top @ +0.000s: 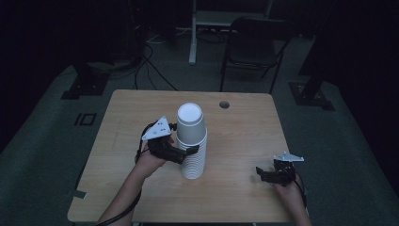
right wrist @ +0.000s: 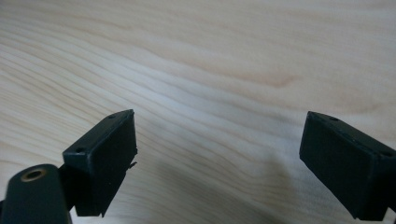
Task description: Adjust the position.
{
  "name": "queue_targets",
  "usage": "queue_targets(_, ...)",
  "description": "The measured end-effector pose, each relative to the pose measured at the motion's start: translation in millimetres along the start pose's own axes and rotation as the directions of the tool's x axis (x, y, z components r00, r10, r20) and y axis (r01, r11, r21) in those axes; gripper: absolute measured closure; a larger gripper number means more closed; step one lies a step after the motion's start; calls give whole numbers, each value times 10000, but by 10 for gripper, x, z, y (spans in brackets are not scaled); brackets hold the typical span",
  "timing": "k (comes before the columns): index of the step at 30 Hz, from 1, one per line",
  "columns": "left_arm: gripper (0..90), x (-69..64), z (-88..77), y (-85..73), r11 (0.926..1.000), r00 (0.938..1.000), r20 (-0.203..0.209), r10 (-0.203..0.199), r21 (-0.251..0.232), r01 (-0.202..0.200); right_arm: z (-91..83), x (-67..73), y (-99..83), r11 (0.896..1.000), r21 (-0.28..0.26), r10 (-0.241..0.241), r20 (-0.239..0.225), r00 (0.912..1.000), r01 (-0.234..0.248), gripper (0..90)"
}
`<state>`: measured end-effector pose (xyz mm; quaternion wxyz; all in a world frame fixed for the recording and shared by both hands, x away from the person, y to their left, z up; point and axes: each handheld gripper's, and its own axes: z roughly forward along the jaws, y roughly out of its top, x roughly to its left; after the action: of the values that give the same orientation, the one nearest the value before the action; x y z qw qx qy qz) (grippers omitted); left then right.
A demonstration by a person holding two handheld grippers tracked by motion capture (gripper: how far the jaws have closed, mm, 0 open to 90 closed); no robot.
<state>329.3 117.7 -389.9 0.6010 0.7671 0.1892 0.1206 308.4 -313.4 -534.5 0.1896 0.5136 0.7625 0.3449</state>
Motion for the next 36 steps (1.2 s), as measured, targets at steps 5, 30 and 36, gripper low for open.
queue_targets(5,44,-1,-1,9,10000,10000,7,-14,76,14,-175,51,131,9978,-659,-121,-371,9992,97,105)
queue_targets(30,45,3,2,30,9997,10000,30,3,264,-3,-792,437,827,9511,-2902,-1804,-2441,9528,1057,113)
queue_targets(36,45,6,3,27,9997,10000,46,-5,234,4,-887,532,983,9354,-3338,-2163,-2785,9358,1168,113)
